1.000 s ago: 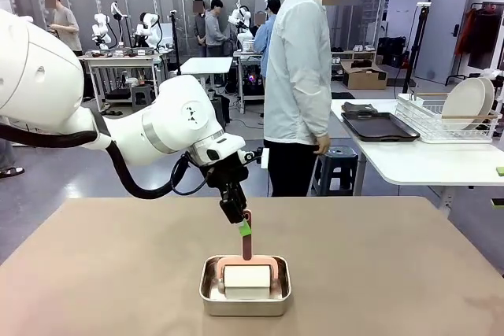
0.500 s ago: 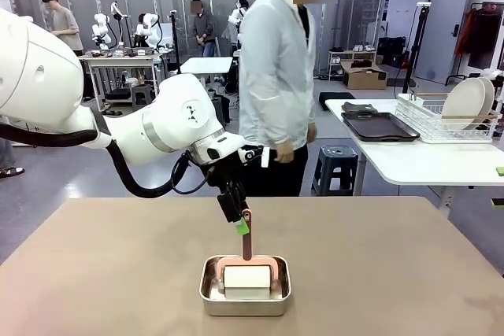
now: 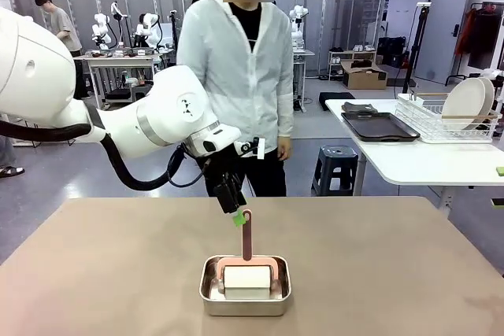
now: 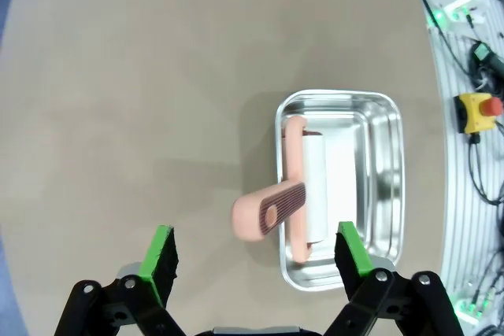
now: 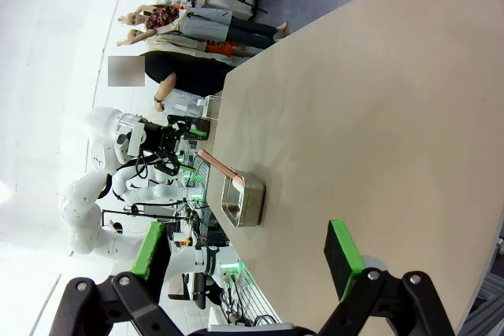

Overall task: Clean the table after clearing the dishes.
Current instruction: Place the Lint Roller back on top of the Airtight Container.

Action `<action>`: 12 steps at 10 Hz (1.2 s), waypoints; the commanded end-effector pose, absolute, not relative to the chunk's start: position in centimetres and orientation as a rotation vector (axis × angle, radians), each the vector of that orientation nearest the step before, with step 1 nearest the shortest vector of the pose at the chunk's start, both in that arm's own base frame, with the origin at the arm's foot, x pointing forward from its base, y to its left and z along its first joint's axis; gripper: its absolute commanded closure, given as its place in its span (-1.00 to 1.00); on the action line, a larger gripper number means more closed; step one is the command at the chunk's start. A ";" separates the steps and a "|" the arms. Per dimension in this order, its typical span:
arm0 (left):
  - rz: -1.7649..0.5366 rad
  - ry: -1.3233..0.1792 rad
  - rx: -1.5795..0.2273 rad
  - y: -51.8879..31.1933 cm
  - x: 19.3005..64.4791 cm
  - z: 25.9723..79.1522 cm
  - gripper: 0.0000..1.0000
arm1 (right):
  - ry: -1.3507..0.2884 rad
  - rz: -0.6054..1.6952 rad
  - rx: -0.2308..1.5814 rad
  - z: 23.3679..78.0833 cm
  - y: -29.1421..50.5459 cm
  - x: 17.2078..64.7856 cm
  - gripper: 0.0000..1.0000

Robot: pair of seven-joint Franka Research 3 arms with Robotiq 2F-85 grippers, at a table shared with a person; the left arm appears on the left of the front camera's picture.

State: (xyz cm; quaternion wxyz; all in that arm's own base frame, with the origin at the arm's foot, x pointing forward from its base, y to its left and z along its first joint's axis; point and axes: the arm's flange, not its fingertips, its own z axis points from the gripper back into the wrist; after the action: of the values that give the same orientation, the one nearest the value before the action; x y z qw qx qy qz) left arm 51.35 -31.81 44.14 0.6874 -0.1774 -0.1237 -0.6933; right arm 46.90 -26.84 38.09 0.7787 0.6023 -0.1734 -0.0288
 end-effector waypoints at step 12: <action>-1.539 -0.290 -0.389 -31.5 51.5 44.7 -1.00 | -0.363 -0.061 1.299 38.3 -26.6 46.5 -1.00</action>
State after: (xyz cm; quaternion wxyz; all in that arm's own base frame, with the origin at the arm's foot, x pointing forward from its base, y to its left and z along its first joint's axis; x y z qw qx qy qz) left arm 51.53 -31.56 44.58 0.6905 -0.1758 -0.1307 -0.6893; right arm 46.90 -26.84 38.09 0.7787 0.6023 -0.1734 -0.0288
